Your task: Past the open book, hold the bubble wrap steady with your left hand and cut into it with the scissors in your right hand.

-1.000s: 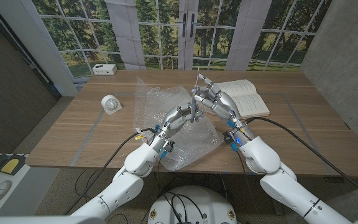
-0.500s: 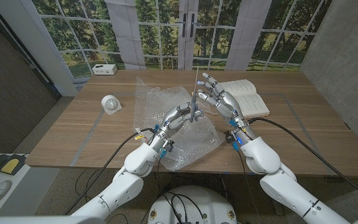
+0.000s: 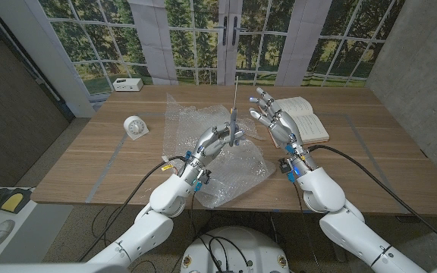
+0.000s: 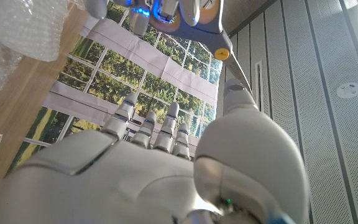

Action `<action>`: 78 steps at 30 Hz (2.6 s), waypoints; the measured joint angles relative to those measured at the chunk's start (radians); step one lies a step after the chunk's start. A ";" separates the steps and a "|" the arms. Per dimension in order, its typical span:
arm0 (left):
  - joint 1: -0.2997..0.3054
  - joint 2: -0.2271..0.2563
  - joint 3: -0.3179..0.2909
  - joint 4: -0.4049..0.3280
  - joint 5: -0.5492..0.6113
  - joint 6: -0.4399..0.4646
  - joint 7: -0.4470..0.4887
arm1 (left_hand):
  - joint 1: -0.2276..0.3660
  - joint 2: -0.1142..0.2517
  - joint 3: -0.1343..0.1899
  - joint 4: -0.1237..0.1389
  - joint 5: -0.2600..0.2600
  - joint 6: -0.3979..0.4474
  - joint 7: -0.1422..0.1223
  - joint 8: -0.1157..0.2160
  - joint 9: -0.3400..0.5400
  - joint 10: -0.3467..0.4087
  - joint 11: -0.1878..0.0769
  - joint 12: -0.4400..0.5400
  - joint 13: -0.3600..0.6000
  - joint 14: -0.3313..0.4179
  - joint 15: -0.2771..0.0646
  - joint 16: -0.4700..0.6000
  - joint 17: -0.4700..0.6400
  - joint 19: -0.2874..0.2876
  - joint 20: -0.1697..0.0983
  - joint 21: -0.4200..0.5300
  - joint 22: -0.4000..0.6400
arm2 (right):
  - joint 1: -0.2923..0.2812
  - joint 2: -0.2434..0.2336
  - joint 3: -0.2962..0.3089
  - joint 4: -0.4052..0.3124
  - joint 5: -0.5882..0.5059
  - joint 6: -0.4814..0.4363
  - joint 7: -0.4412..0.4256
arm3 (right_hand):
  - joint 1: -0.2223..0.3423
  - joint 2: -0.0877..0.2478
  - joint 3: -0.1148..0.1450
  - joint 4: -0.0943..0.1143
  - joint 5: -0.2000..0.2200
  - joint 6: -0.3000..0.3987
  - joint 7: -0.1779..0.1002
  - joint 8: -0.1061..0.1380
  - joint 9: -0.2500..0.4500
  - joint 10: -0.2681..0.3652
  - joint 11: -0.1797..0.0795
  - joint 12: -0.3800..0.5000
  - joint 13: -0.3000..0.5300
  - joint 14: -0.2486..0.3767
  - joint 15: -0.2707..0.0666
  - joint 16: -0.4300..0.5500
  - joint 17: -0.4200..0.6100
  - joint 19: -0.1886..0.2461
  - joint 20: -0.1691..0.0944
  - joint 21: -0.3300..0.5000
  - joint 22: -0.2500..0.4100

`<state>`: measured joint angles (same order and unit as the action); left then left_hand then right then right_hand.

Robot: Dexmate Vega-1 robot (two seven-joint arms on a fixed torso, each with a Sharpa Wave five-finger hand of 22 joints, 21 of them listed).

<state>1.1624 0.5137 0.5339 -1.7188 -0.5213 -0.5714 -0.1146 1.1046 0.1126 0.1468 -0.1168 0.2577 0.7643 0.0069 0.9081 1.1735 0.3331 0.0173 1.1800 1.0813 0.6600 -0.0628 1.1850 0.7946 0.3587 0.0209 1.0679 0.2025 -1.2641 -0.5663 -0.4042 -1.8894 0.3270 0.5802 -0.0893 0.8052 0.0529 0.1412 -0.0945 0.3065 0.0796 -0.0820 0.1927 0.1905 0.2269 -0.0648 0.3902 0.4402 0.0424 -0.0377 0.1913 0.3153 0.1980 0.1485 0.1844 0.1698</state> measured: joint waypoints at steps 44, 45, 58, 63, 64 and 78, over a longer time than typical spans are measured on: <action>0.053 0.041 -0.070 -0.048 0.147 0.011 0.157 | -0.243 -0.069 -0.098 0.044 -0.081 0.068 0.033 0.178 -0.455 0.074 -0.021 0.020 -0.048 -0.017 0.004 0.022 -0.053 -0.025 0.018 -0.007 -0.012 | 0.003 -0.014 0.002 0.006 0.115 -0.017 0.058 | -0.005 0.005 -0.002 -0.002 -0.022 -0.005 0.005 0.004 0.000 0.059 -0.040 -0.018 -0.031 0.008 0.000 0.020 -0.019 0.000 0.000 0.005 0.000; 0.054 0.041 -0.071 -0.048 0.148 0.010 0.158 | -0.245 -0.071 -0.100 0.042 -0.081 0.077 0.030 0.170 -0.461 0.077 -0.024 0.020 -0.049 -0.017 0.004 0.018 -0.054 -0.025 0.018 -0.007 -0.012 | 0.003 -0.014 0.002 0.006 0.115 -0.017 0.058 | -0.005 0.005 -0.002 -0.002 -0.022 -0.005 0.005 0.004 0.000 0.059 -0.040 -0.019 -0.032 0.008 0.000 0.020 -0.019 0.000 0.000 0.005 0.000; 0.065 0.037 -0.085 -0.029 0.157 0.003 0.183 | -0.302 -0.107 -0.133 0.054 -0.081 0.067 0.025 0.105 -0.515 0.065 -0.041 0.019 -0.049 -0.017 0.004 -0.016 -0.058 -0.025 0.018 -0.022 -0.017 | 0.001 -0.017 0.000 -0.006 0.113 -0.028 0.054 | -0.009 0.009 0.001 -0.005 -0.027 -0.005 0.005 0.004 0.000 0.072 -0.042 -0.024 -0.037 0.008 0.000 0.020 -0.023 0.000 0.000 0.005 0.000; 0.066 0.032 -0.087 -0.019 0.159 0.002 0.191 | -0.335 -0.140 -0.159 0.066 -0.075 0.062 0.020 0.094 -0.516 0.062 -0.050 0.014 -0.058 -0.017 0.004 -0.028 -0.065 -0.021 0.015 -0.030 -0.017 | -0.001 -0.019 0.000 -0.010 0.110 -0.029 0.052 | -0.009 0.009 -0.003 -0.009 -0.027 -0.005 0.005 0.004 0.000 0.072 -0.042 -0.024 -0.041 0.007 0.000 0.020 -0.027 0.000 0.000 0.005 0.000; 0.066 0.031 -0.087 -0.018 0.159 0.002 0.192 | -0.336 -0.141 -0.159 0.066 -0.075 0.062 0.020 0.094 -0.516 0.062 -0.050 0.014 -0.058 -0.017 0.004 -0.028 -0.065 -0.021 0.015 -0.035 -0.017 | -0.001 -0.019 0.000 -0.011 0.110 -0.030 0.052 | -0.009 0.009 -0.003 -0.009 -0.027 -0.005 0.005 0.004 0.000 0.072 -0.042 -0.024 -0.042 0.007 0.000 0.020 -0.028 0.000 0.000 0.005 0.000; 0.070 0.018 -0.089 -0.005 0.171 0.013 0.221 | -0.383 -0.175 -0.196 0.073 -0.058 0.072 0.035 0.041 -0.545 0.057 -0.055 0.007 -0.081 -0.017 0.004 -0.052 -0.071 -0.016 0.009 -0.060 -0.017 | -0.001 -0.020 0.003 -0.013 0.110 -0.029 0.050 | -0.009 0.009 -0.003 -0.009 -0.033 -0.001 0.001 0.004 0.000 0.086 -0.046 -0.032 -0.046 0.007 0.000 0.023 -0.032 0.000 0.000 0.005 0.000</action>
<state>1.2321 0.5316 0.4450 -1.7238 -0.3508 -0.5582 0.1061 0.7216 -0.0623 -0.0496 -0.0441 0.2001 0.8366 0.0415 0.9495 0.6282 0.3904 -0.0376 1.1869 0.9999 0.6434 -0.0591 1.1328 0.7234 0.3427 0.0300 1.0075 0.1859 -1.2656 -0.5859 -0.4008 -1.9021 0.4366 0.5510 -0.0389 0.7964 0.0622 0.1385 -0.1033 0.2735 0.0785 -0.0807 0.1966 0.1909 0.3132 -0.1111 0.3584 0.3940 0.0498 -0.0377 0.2146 0.2829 0.1982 0.1484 0.1895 0.1698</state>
